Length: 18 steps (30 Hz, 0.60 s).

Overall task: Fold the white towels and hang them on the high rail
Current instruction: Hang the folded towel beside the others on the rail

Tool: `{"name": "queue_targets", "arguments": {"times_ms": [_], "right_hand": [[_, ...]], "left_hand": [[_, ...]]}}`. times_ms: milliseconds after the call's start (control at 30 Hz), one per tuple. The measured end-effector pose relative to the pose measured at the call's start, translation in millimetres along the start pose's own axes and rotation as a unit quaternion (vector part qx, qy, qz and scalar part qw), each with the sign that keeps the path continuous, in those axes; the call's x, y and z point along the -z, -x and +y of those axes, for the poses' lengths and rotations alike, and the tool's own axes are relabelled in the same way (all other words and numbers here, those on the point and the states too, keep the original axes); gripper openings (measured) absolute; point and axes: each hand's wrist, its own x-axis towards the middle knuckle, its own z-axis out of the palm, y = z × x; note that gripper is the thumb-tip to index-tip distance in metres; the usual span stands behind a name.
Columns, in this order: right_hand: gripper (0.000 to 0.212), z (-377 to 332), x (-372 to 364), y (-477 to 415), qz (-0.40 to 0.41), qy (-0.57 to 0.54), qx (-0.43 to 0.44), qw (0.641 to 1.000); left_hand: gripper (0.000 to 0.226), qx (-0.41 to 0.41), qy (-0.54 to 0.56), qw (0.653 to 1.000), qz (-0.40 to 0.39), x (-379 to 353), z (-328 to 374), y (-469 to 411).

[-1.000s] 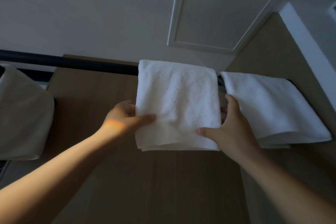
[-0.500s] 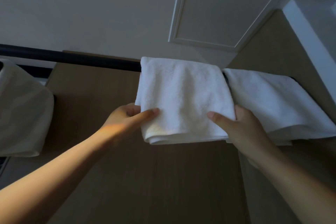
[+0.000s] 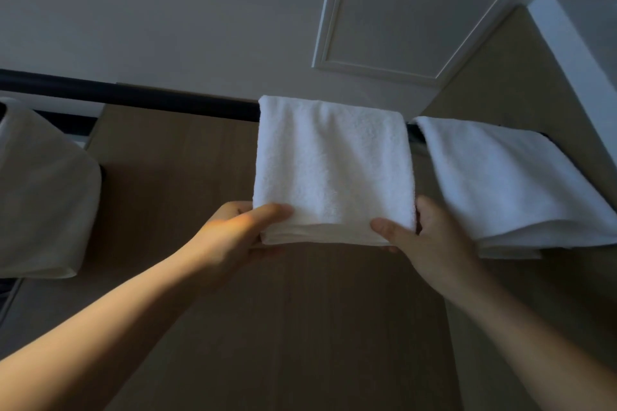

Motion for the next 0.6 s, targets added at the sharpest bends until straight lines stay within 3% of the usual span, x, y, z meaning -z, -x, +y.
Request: {"name": "queue_targets", "arguments": {"times_ms": [100,267,500,600], "right_hand": [[0.003,9.0,-1.4,5.3,-0.001,-0.083,-0.027,0.996],[0.009,14.9,-4.7,12.2,0.011,-0.156,-0.047,0.987],[0.015,16.4,-2.3,15.5,0.018,-0.213,-0.101,0.972],[0.024,15.4,-2.1,14.9,0.028,-0.223,-0.120,0.967]], "left_hand": [[0.050,-0.011,0.011,1.000,0.009,3.4,-4.6,-0.6],[0.055,-0.020,0.035,0.999,-0.001,5.4,-10.1,0.5],[0.023,-0.052,0.110,0.993,-0.014,-0.5,-16.2,6.2],[0.023,-0.072,0.126,0.989,-0.007,-3.7,-18.8,9.4]]}}
